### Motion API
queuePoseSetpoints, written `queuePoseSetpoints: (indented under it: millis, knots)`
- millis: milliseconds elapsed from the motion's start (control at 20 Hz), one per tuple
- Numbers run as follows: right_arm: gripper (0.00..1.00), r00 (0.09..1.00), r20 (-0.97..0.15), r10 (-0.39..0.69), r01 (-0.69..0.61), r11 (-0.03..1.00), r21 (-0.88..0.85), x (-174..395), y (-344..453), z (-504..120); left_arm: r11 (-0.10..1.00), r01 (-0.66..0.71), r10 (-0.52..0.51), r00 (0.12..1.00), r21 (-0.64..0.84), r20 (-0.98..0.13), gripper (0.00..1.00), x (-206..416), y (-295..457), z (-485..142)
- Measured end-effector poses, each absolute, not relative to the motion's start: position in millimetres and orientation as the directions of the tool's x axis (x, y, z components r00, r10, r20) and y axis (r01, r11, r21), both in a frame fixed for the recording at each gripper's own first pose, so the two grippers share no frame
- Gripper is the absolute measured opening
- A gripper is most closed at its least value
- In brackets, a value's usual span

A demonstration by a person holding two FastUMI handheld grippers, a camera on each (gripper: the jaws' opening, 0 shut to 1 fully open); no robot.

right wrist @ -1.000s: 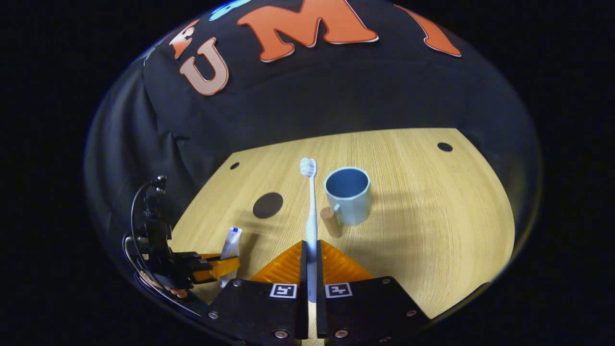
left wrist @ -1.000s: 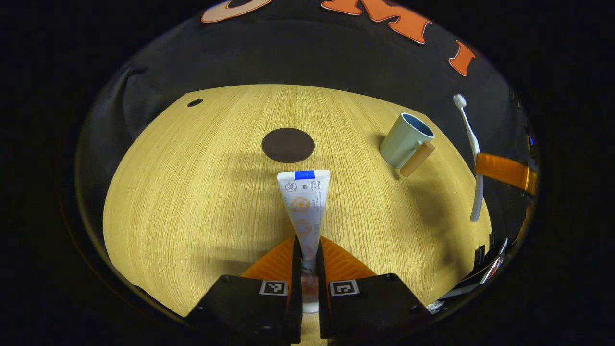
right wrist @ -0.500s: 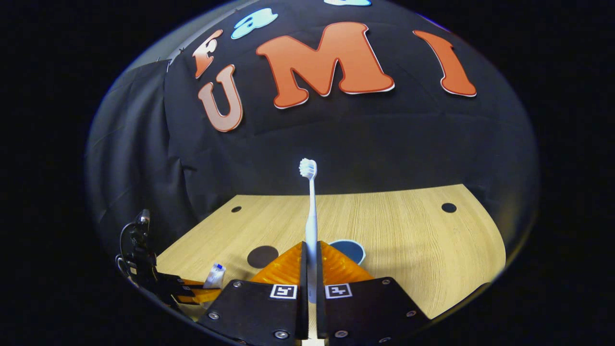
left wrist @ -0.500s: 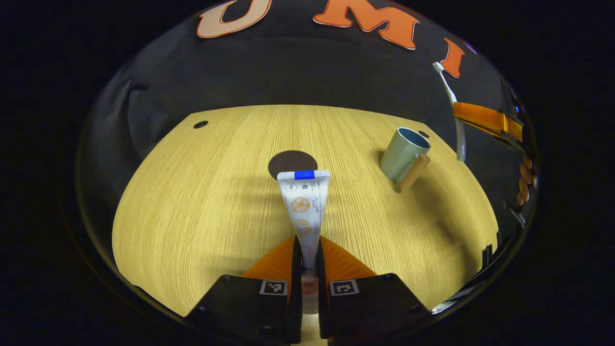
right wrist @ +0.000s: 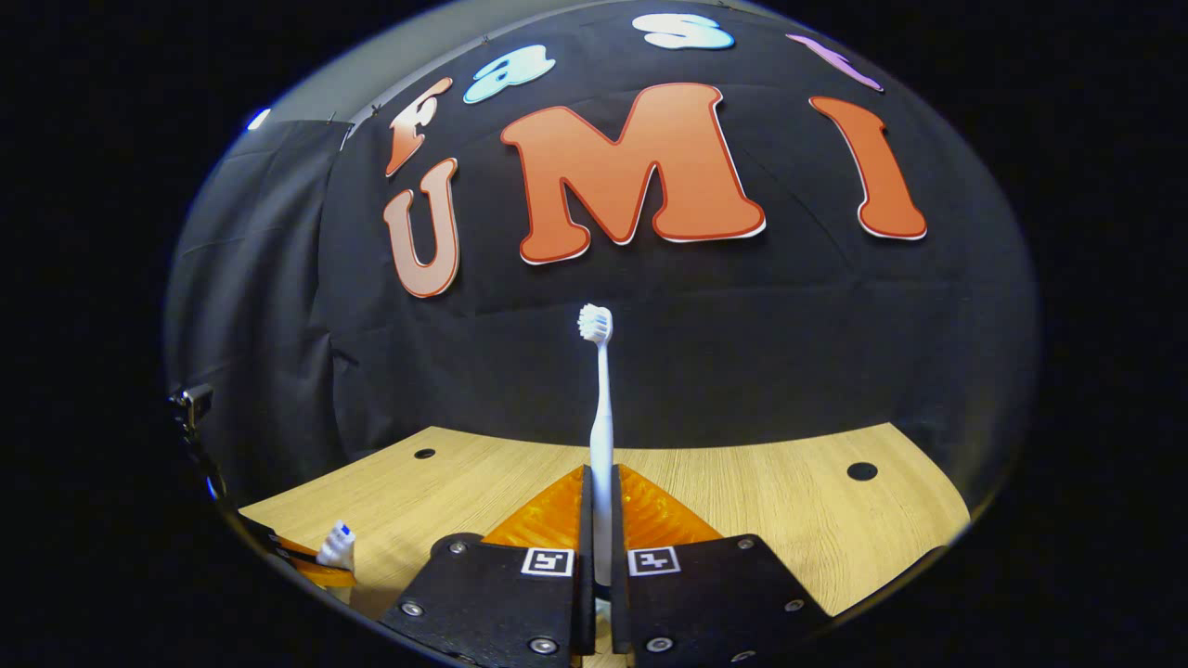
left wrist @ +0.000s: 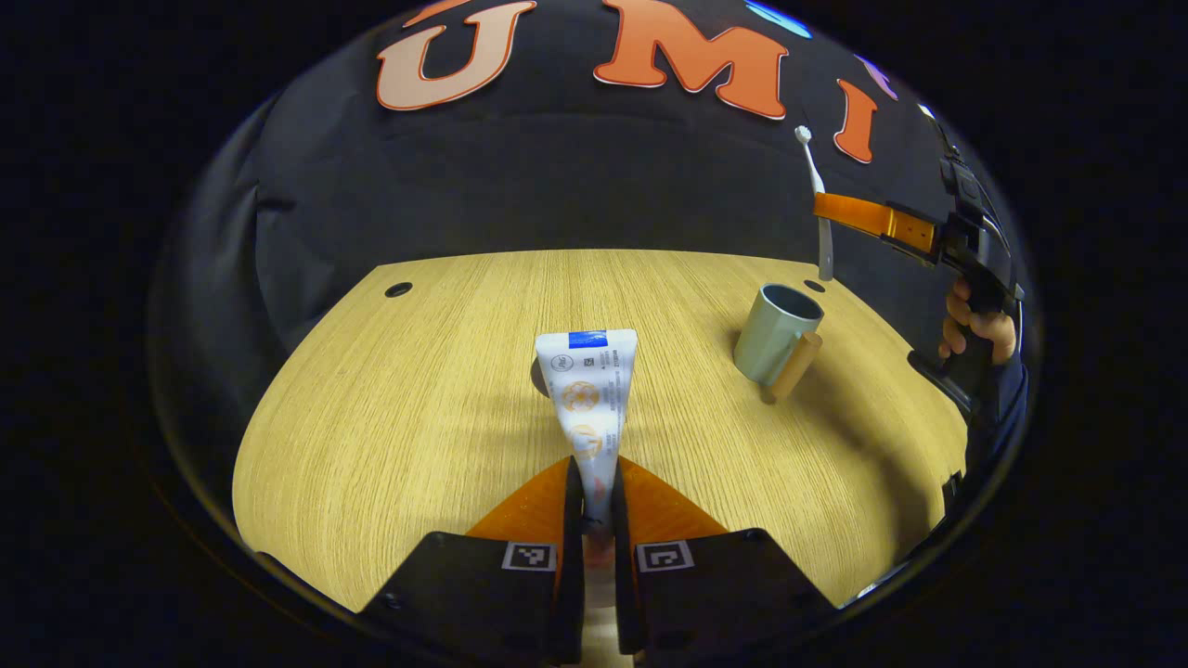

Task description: Put the toothbrush and toothpaste on the desktop into the cup, then pick up the cup and place it on the coaster on the desktop.

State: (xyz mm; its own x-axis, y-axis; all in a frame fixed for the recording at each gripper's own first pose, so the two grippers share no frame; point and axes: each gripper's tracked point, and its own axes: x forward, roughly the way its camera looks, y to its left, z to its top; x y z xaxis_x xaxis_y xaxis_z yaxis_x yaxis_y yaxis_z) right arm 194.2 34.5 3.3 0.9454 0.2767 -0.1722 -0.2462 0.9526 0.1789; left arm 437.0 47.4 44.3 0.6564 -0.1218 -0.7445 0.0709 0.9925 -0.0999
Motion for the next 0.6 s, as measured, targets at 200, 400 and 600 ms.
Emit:
queuePoseSetpoints:
  millis: [200,400,600]
  knots:
    - [0.07,0.941,-0.184,0.284,-0.251,0.951,0.182,205,39,-17,0.992,0.061,-0.123,0.665,-0.111,-0.737,0.18,439,48,39]
    - [0.07,0.938,-0.206,0.278,-0.236,0.95,0.206,213,37,-42,0.992,0.05,-0.121,0.677,-0.119,-0.726,0.18,440,48,41]
    - [0.07,0.931,-0.233,0.279,-0.227,0.947,0.227,217,36,-65,0.991,0.042,-0.123,0.69,-0.129,-0.714,0.18,441,50,56]
